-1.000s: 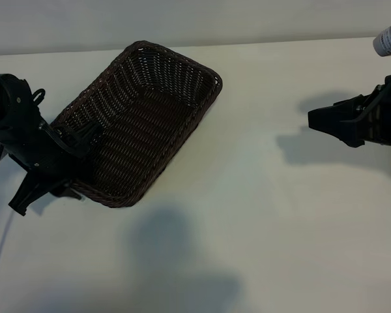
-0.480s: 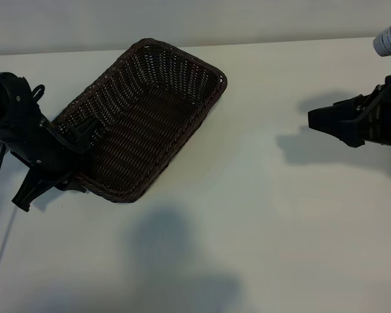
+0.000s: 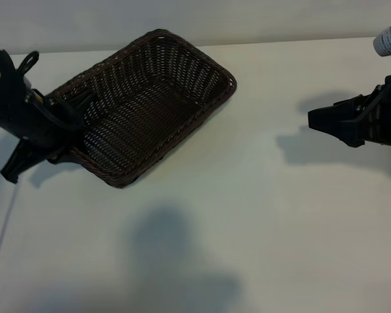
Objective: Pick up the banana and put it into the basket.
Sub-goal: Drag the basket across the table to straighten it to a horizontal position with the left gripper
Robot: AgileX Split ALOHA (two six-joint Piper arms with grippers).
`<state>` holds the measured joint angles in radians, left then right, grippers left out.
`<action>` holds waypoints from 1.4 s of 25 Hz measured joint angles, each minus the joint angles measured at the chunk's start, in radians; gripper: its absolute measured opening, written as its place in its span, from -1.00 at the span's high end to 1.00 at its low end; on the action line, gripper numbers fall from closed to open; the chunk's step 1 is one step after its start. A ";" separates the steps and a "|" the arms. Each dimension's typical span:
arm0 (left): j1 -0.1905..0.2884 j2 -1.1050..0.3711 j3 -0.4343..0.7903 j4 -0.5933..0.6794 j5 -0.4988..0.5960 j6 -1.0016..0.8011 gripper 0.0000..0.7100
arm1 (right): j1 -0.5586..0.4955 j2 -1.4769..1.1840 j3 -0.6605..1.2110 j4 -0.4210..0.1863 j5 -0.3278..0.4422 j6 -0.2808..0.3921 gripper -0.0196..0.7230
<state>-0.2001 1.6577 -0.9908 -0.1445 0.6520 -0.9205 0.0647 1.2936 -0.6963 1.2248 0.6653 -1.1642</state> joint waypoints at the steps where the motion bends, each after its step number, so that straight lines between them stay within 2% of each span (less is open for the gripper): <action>1: 0.001 -0.001 -0.013 0.001 0.010 0.024 0.56 | 0.000 0.000 0.000 0.000 0.000 0.000 -0.51; 5: 0.002 -0.004 -0.068 -0.013 0.042 0.177 0.56 | 0.000 0.000 0.000 0.000 0.000 0.000 -0.51; 11: 0.012 -0.007 -0.174 -0.111 0.110 0.457 0.56 | 0.000 0.000 0.000 0.000 0.000 0.000 -0.51; 18: 0.034 0.012 -0.270 -0.119 0.266 0.722 0.56 | 0.000 0.000 0.000 0.000 0.000 0.000 -0.51; 26: 0.034 0.162 -0.403 -0.199 0.404 0.866 0.56 | 0.000 0.000 0.000 0.000 0.000 0.000 -0.51; 35: 0.034 0.288 -0.416 -0.311 0.356 0.955 0.56 | 0.000 0.000 0.000 0.000 0.000 0.000 -0.51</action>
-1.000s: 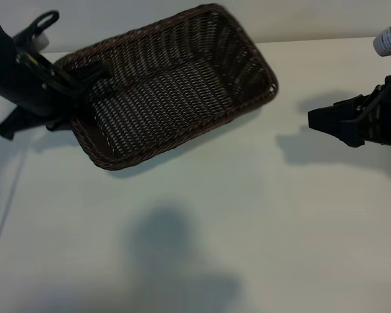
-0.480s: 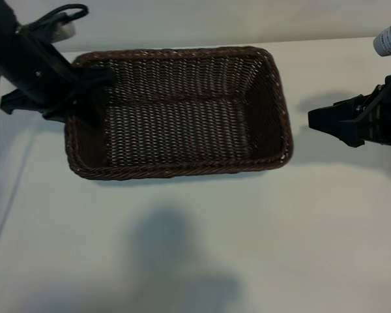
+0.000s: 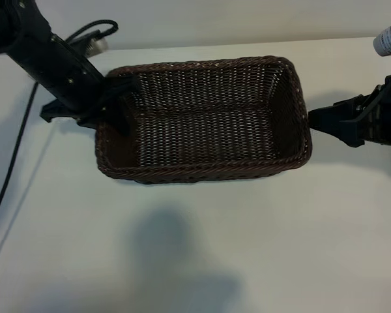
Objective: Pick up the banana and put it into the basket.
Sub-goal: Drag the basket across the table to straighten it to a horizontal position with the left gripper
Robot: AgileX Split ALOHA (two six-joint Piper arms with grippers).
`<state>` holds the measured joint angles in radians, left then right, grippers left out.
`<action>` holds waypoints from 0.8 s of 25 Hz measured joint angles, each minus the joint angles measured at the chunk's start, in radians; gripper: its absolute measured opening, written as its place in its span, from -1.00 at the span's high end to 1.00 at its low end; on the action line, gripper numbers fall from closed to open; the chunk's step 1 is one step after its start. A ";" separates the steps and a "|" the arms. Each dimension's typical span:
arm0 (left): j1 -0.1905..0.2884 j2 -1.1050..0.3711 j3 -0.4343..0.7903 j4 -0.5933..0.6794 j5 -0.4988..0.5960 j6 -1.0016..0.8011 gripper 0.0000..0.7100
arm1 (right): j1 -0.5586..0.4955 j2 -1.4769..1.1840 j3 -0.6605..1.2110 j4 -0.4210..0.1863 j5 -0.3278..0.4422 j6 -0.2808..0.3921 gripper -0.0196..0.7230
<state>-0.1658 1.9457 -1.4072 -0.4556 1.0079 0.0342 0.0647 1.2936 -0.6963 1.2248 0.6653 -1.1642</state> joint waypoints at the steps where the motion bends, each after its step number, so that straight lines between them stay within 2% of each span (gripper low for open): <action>1: 0.000 0.010 -0.001 -0.011 -0.008 0.012 0.56 | 0.000 0.000 0.000 0.000 0.000 0.000 -0.51; 6: -0.010 0.054 -0.004 -0.050 -0.051 0.024 0.56 | 0.000 0.000 0.000 0.000 0.000 0.000 -0.51; 13: -0.077 0.097 -0.004 -0.046 -0.095 0.026 0.56 | 0.000 0.000 0.000 0.000 0.000 0.000 -0.51; 20: -0.081 0.113 -0.005 -0.022 -0.124 -0.024 0.56 | 0.000 0.000 0.000 0.000 0.000 0.000 -0.51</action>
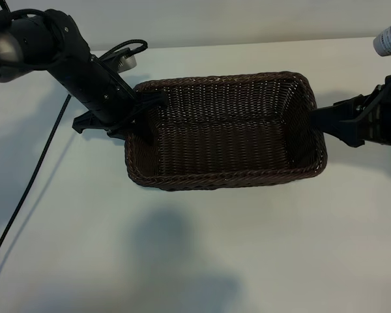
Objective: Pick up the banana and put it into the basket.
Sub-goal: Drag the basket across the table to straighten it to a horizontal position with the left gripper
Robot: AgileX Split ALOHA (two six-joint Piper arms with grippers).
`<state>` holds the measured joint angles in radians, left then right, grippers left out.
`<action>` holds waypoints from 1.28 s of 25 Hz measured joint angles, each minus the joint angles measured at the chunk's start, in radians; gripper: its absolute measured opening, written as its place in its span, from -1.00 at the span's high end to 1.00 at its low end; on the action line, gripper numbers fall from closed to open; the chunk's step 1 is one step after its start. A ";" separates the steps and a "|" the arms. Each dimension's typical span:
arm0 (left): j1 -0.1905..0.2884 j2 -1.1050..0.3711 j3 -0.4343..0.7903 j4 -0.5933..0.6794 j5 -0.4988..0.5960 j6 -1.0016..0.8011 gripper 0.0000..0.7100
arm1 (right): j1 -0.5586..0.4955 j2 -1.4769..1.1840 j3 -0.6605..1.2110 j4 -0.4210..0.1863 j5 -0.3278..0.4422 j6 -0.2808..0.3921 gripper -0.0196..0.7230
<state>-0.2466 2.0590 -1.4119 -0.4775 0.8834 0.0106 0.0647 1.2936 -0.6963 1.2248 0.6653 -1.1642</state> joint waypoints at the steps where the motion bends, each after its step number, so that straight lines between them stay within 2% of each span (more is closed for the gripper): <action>1: 0.000 0.002 0.000 0.001 -0.001 -0.011 0.56 | 0.000 0.000 0.000 0.000 0.000 0.000 -0.51; 19: 0.001 0.030 -0.002 -0.004 0.002 0.008 0.54 | 0.000 0.000 0.000 0.000 0.000 0.000 -0.51; 21: 0.001 0.030 -0.002 -0.009 0.008 0.014 0.42 | 0.000 0.000 0.000 0.000 0.000 0.000 -0.51; 27: 0.001 0.030 -0.002 -0.019 0.030 0.020 -0.14 | 0.000 0.000 0.000 0.000 0.000 0.000 -0.51; 32: 0.001 0.023 -0.003 -0.006 0.059 0.021 -0.26 | 0.000 0.000 0.000 0.000 0.000 0.000 -0.51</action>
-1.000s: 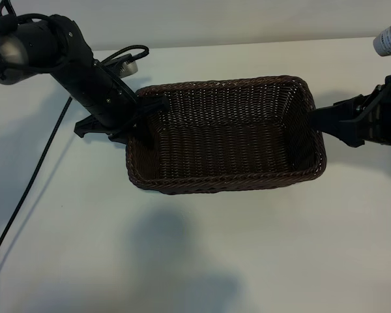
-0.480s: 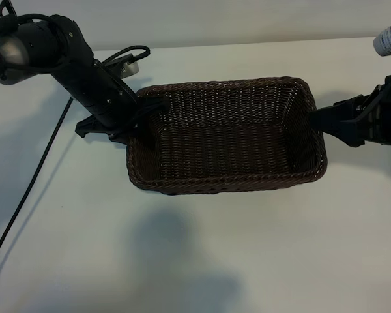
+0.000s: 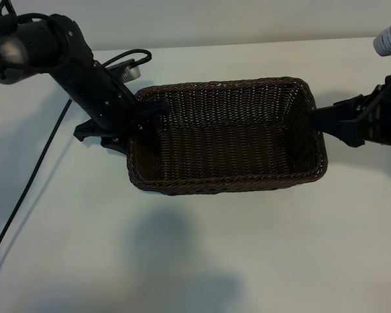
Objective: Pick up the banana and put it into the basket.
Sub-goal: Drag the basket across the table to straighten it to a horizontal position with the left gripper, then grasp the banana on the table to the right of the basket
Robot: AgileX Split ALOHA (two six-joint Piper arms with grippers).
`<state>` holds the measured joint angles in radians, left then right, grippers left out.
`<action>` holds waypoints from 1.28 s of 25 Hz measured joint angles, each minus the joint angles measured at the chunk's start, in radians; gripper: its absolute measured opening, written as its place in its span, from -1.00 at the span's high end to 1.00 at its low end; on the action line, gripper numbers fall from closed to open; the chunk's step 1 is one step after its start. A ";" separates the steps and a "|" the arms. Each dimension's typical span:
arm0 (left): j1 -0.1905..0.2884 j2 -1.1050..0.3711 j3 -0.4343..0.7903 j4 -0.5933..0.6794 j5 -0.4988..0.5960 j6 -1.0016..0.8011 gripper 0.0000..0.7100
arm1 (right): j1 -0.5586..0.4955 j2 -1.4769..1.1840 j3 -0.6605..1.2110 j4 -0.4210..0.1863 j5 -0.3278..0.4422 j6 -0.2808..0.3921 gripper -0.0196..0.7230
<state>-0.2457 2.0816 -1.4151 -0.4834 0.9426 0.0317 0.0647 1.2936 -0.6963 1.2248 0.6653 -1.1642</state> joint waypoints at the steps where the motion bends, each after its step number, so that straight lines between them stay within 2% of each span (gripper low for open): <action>1: 0.000 -0.007 0.000 0.005 0.006 0.000 -0.26 | 0.000 0.000 0.000 0.000 0.000 0.000 -0.51; 13: 0.000 -0.118 -0.009 0.117 0.060 -0.052 -0.27 | 0.000 0.000 0.000 0.000 0.000 0.000 -0.51; 17: 0.000 -0.200 -0.009 0.128 0.072 -0.058 -0.27 | 0.000 0.000 0.000 0.000 0.000 0.000 -0.51; 22: 0.007 -0.287 -0.010 0.252 0.066 -0.072 -0.27 | 0.000 0.000 0.000 0.000 0.000 0.000 -0.51; 27: 0.070 -0.300 -0.011 0.418 0.104 -0.120 -0.27 | 0.000 0.000 0.000 0.000 0.000 0.000 -0.51; 32: 0.182 -0.300 -0.011 0.544 0.162 -0.146 -0.27 | 0.000 0.000 0.000 0.000 0.000 0.000 -0.51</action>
<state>-0.0637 1.7812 -1.4256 0.0609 1.1047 -0.1139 0.0647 1.2936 -0.6963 1.2248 0.6653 -1.1642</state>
